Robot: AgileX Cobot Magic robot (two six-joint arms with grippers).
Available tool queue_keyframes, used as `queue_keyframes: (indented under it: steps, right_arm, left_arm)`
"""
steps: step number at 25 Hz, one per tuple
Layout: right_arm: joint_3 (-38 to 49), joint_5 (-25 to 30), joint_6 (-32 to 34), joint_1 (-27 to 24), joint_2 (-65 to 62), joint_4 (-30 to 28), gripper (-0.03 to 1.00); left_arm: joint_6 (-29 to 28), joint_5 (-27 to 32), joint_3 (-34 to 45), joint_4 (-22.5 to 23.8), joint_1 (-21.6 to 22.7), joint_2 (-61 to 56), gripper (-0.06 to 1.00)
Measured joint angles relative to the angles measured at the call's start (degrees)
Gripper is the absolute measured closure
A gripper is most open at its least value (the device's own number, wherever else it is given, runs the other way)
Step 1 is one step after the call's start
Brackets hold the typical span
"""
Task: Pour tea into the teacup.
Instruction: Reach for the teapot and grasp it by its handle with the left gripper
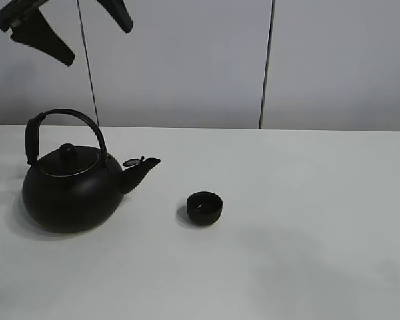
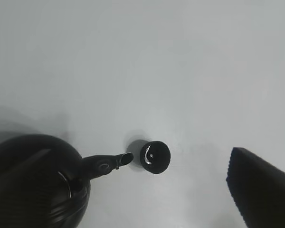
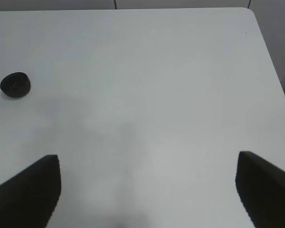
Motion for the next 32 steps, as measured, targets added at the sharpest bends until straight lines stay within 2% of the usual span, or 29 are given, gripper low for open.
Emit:
queue_keyframes:
  steps: [2, 4, 5, 8, 13, 17, 20, 24, 28, 32]
  right_arm:
    - [0.00, -0.06, 0.00, 0.00, 0.00, 0.00, 0.27]
    - [0.00, -0.08, 0.00, 0.00, 0.00, 0.00, 0.27]
    - [0.00, -0.08, 0.00, 0.00, 0.00, 0.00, 0.27]
    - [0.00, -0.08, 0.00, 0.00, 0.00, 0.00, 0.27]
    - [0.00, -0.08, 0.00, 0.00, 0.00, -0.06, 0.27]
    - [0.00, -0.08, 0.00, 0.00, 0.00, -0.06, 0.27]
    - [0.00, -0.08, 0.00, 0.00, 0.00, -0.06, 0.27]
    - [0.00, -0.13, 0.00, 0.00, 0.00, -0.06, 0.27]
    - [0.00, -0.13, 0.00, 0.00, 0.00, -0.10, 0.27]
    - [0.00, -0.13, 0.00, 0.00, 0.00, -0.10, 0.27]
  left_arm:
    - [1.88, -1.36, 0.33, 0.07, -0.34, -1.98, 0.25]
    - [3.46, -4.90, 3.71, 2.47, -1.14, -5.06, 0.25]
    - [4.03, -7.61, 6.38, 5.14, -1.83, -7.32, 0.25]
    - [4.90, -21.36, 20.63, 10.80, -5.31, -14.99, 0.25]
    - [5.30, -57.01, 46.45, 16.91, -10.64, -27.99, 0.25]
    - [5.34, -86.31, 64.59, 19.68, -11.92, -32.74, 0.25]
    - [5.22, -100.16, 74.29, 19.93, -11.92, -32.99, 0.25]
    - [5.22, -111.26, 82.47, 20.00, -11.92, -30.46, 0.25]
    - [5.22, -117.11, 86.38, 20.00, -11.92, -24.14, 0.25]
    - [5.22, -122.99, 86.86, 20.00, -11.92, -17.41, 0.25]
